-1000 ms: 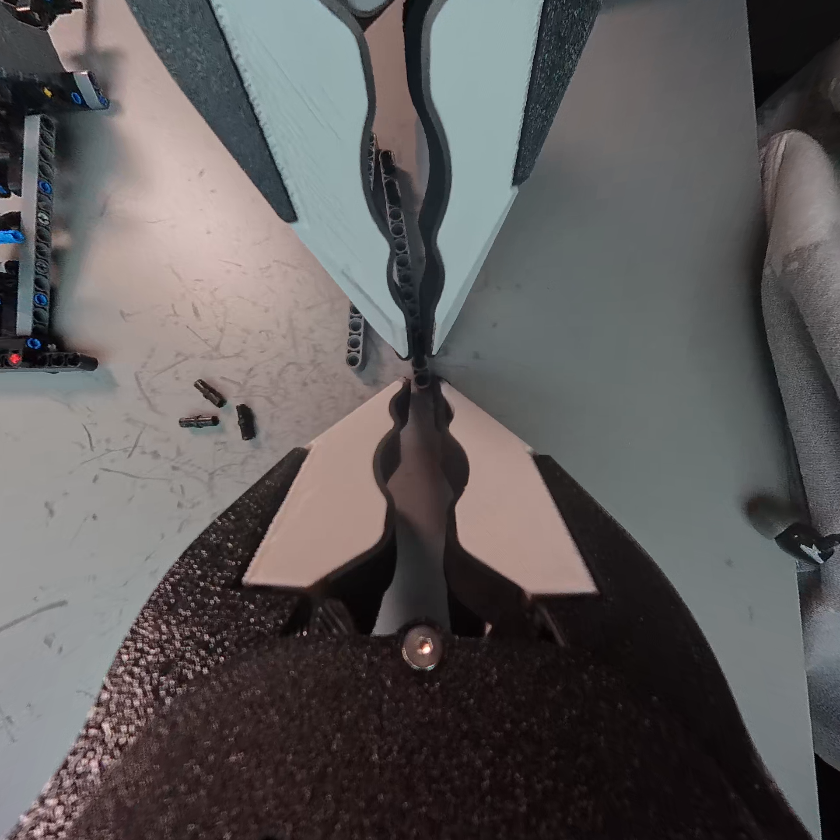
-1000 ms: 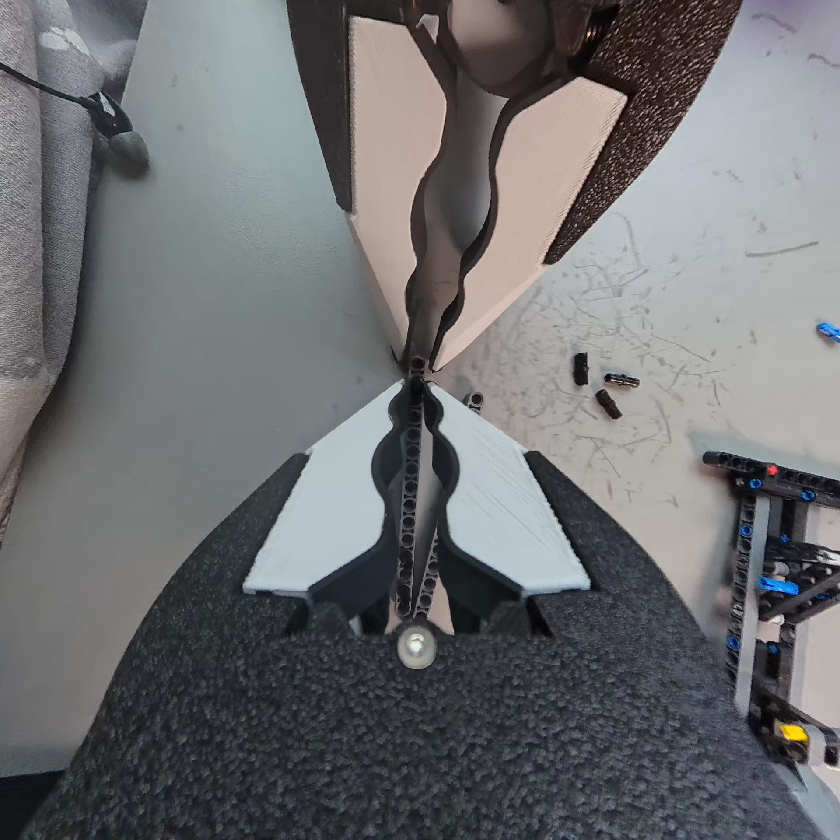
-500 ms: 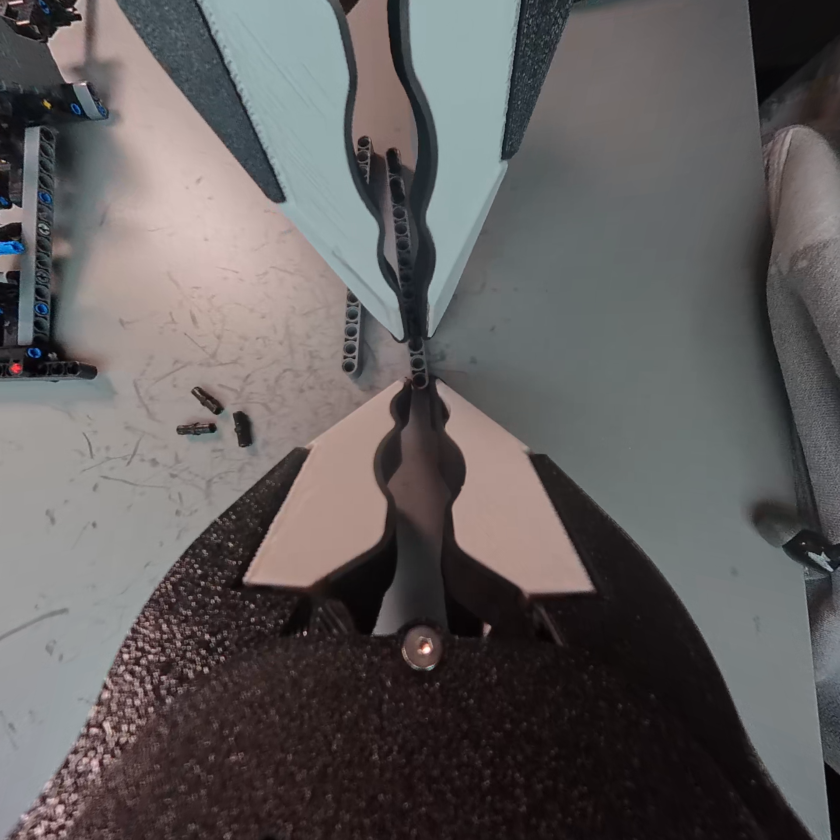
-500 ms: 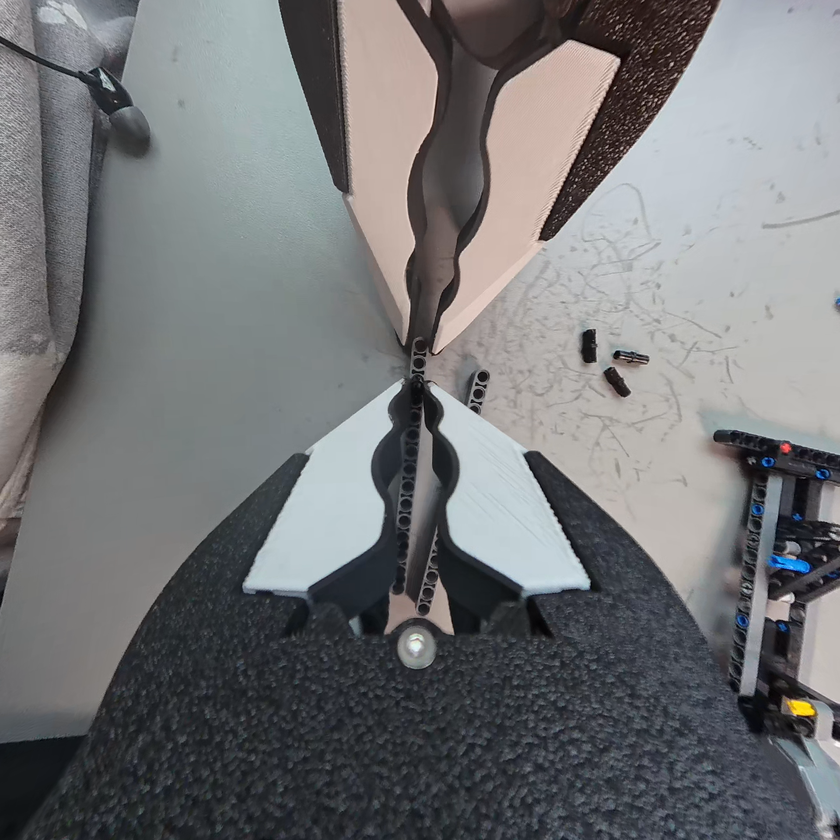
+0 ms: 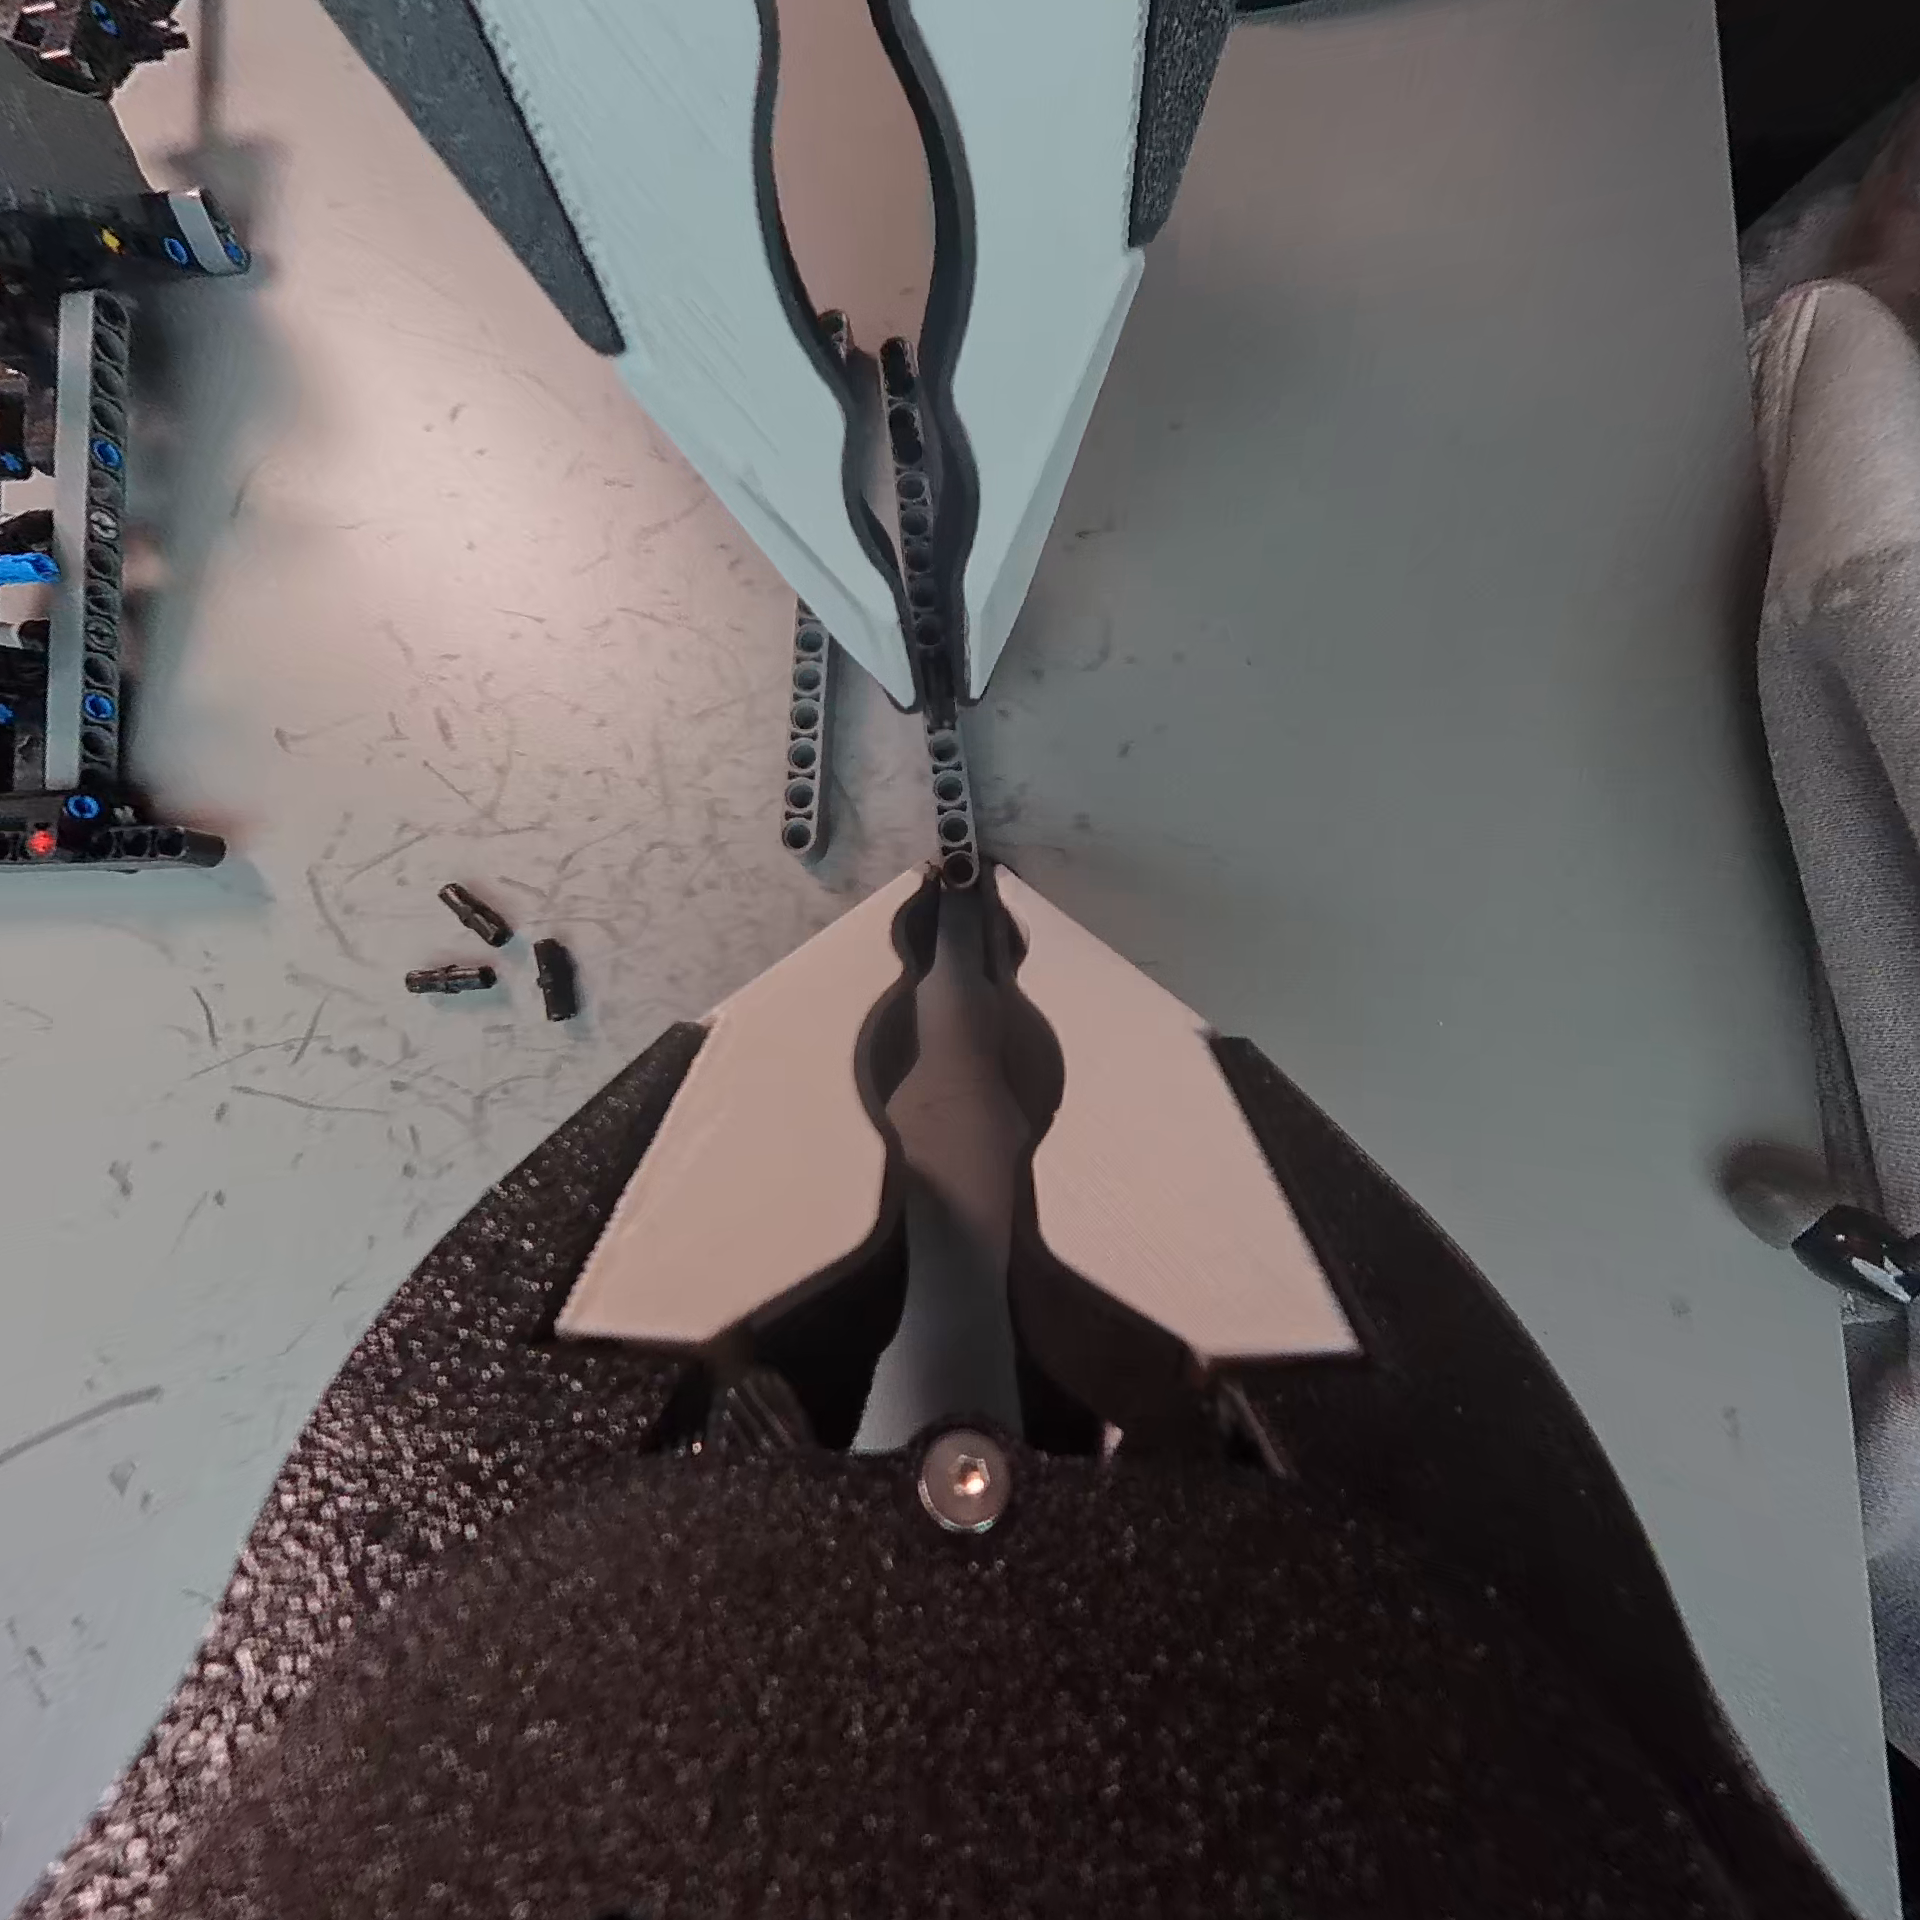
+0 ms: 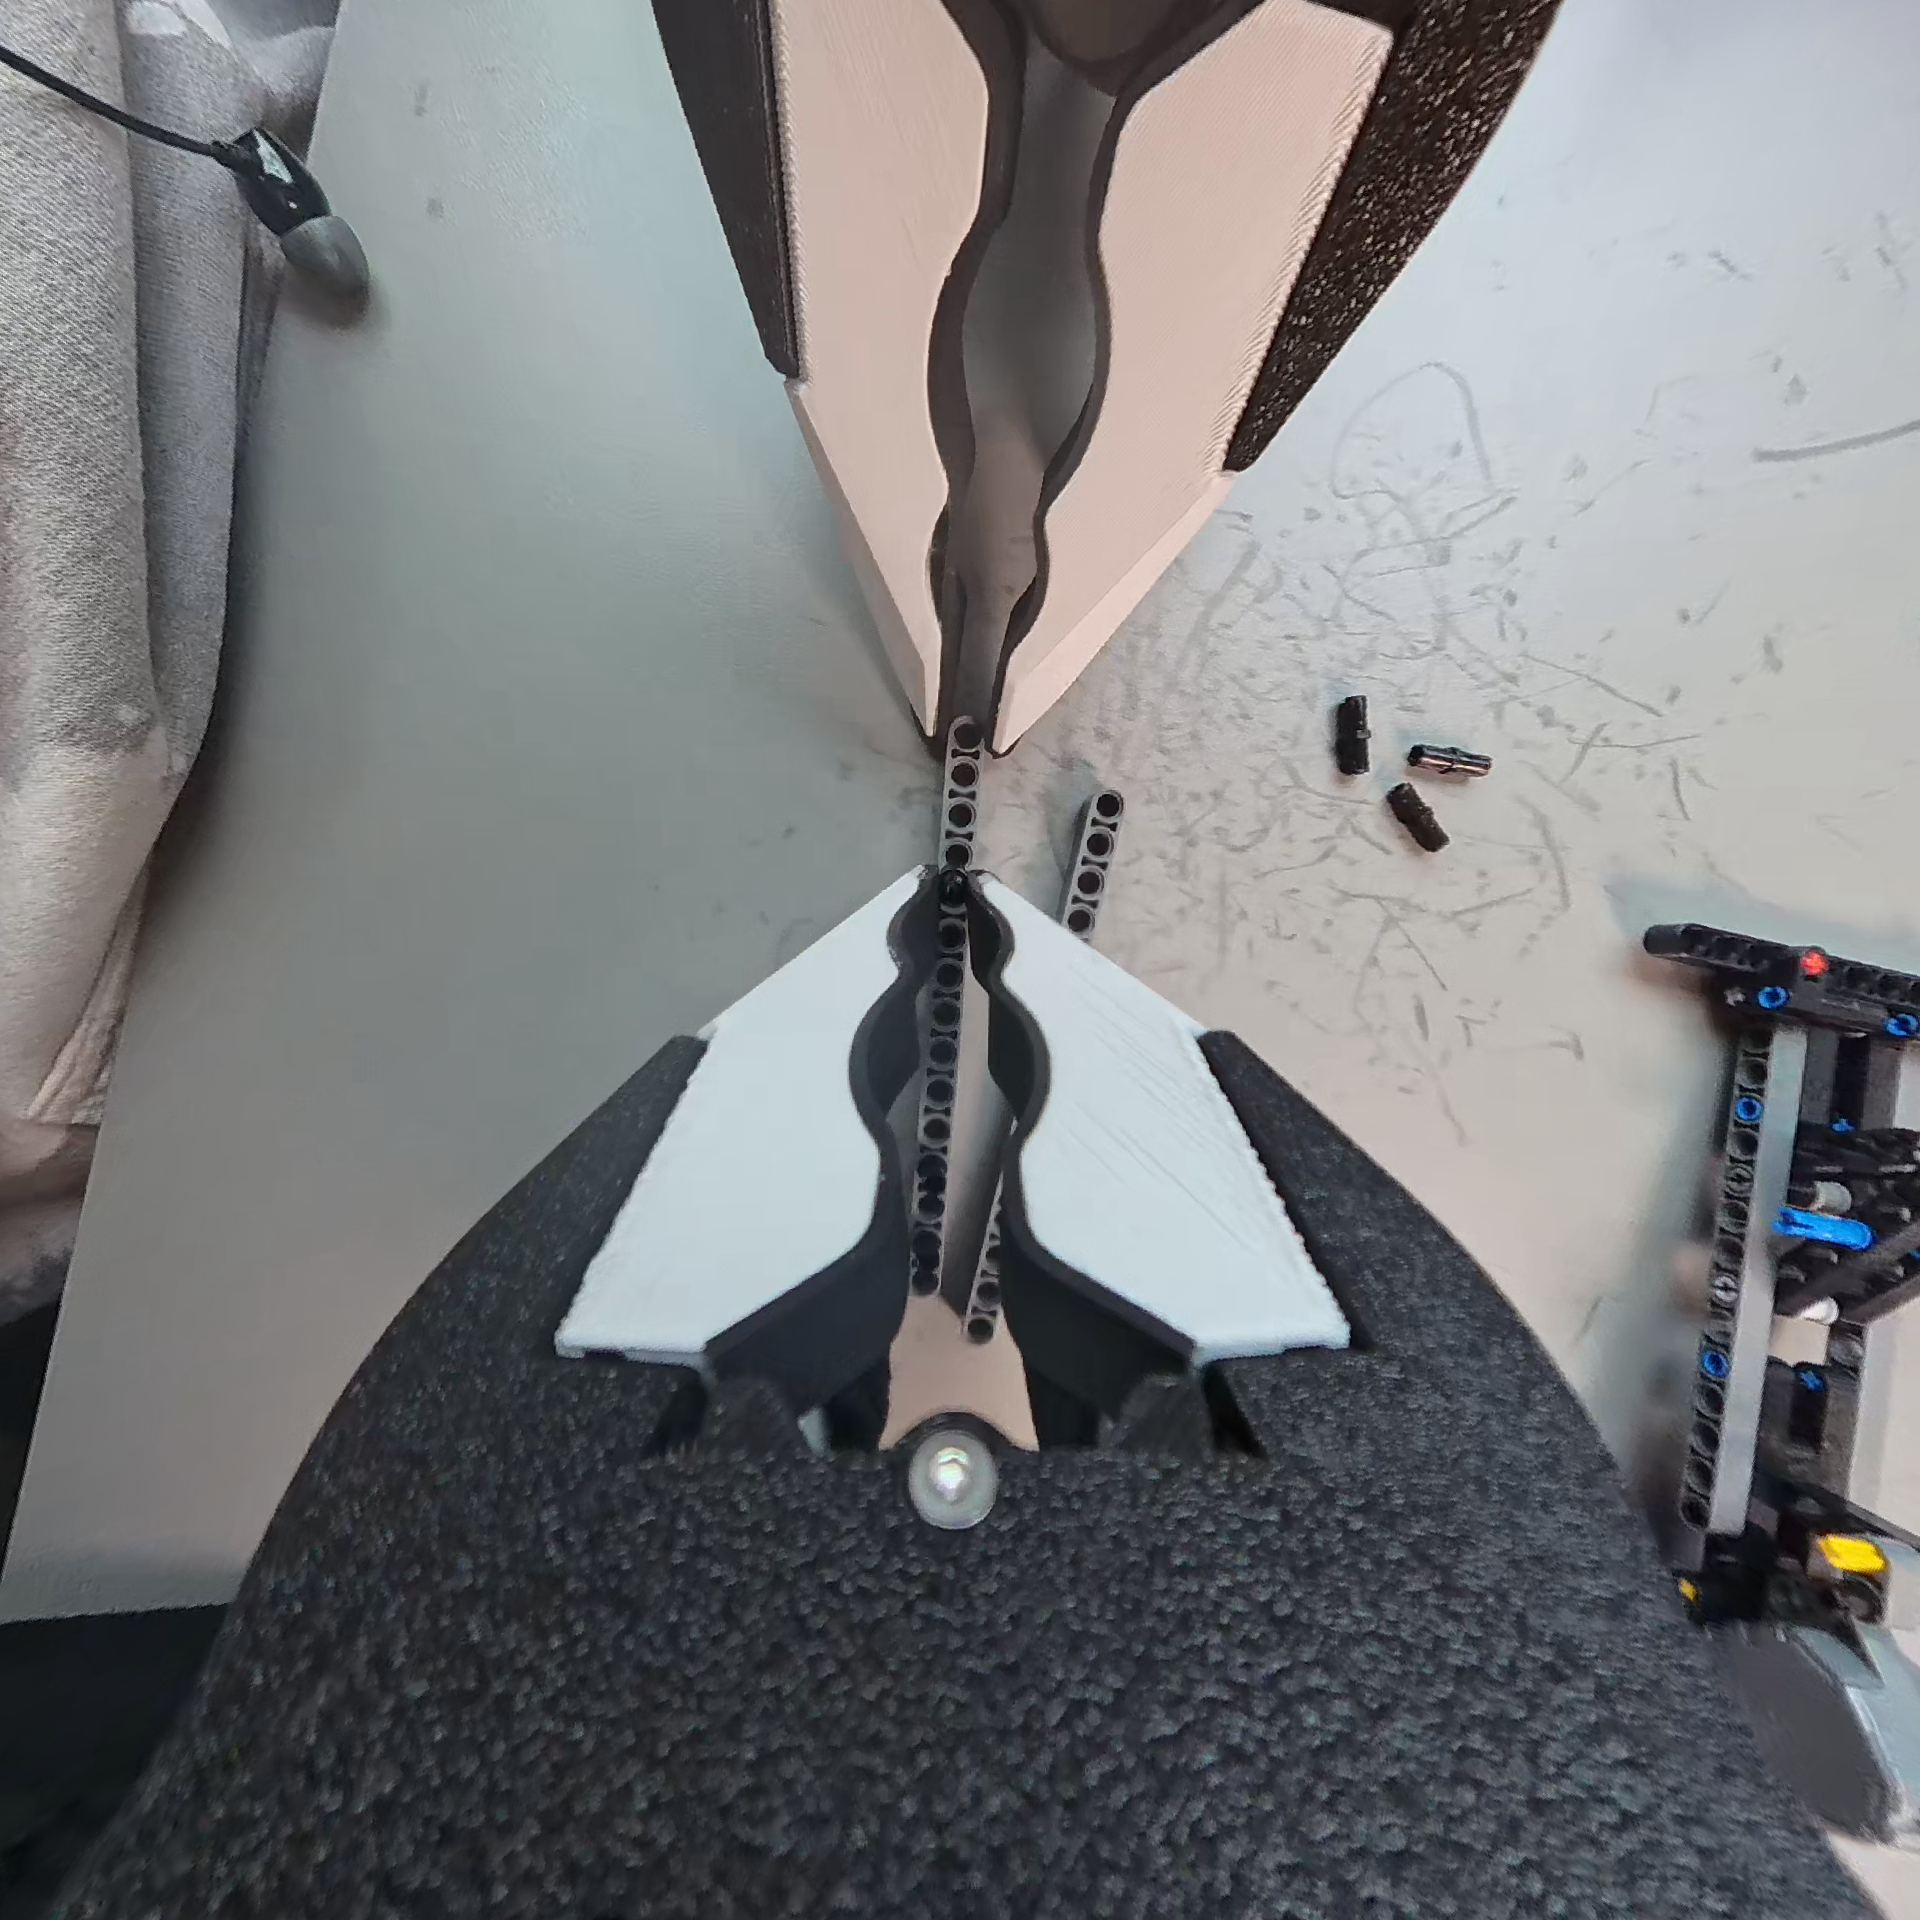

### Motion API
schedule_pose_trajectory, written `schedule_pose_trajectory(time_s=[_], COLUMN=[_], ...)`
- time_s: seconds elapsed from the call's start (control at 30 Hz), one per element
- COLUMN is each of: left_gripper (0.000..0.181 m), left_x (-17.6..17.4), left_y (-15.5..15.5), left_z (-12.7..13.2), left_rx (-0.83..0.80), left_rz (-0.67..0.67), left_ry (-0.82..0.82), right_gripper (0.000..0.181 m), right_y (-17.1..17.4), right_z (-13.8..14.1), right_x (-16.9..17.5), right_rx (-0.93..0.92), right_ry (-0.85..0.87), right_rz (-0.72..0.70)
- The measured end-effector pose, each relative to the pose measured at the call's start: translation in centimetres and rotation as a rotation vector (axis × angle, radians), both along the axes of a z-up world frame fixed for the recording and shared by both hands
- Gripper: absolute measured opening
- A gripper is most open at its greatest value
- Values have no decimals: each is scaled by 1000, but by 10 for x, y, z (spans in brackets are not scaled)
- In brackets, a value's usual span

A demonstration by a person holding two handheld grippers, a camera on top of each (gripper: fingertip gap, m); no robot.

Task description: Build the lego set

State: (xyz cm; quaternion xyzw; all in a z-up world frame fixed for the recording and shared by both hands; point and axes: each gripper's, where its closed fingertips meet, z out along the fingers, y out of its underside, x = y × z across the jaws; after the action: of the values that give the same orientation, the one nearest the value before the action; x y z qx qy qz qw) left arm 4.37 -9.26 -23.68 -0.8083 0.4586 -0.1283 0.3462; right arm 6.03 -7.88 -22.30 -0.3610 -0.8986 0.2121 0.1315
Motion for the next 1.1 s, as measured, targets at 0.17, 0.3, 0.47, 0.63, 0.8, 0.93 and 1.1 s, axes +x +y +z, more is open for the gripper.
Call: schedule_pose_trajectory(time_s=[0.17,0.3,0.47,0.63,0.8,0.93,1.1], left_gripper=[8,8,8,8,10,15,9], left_x=[0,0,0,0,0,1,3], left_y=[0,0,0,0,0,0,-1], left_z=[0,0,0,0,0,1,0], left_rx=[2,2,0,2,5,9,2], left_rz=[0,1,1,2,4,0,-1], left_ry=[2,4,3,4,4,-5,-4], right_gripper=[5,5,4,4,4,3,3], right_y=[4,4,9,8,8,8,7], right_z=[0,-3,1,-4,-5,-5,-5], right_x=[3,4,8,8,8,7,7], right_rx=[5,7,18,43,91,111,147], right_ry=[-8,-15,-24,-54,-108,-150,-187], right_rz=[-9,-8,-9,0,7,-3,3])
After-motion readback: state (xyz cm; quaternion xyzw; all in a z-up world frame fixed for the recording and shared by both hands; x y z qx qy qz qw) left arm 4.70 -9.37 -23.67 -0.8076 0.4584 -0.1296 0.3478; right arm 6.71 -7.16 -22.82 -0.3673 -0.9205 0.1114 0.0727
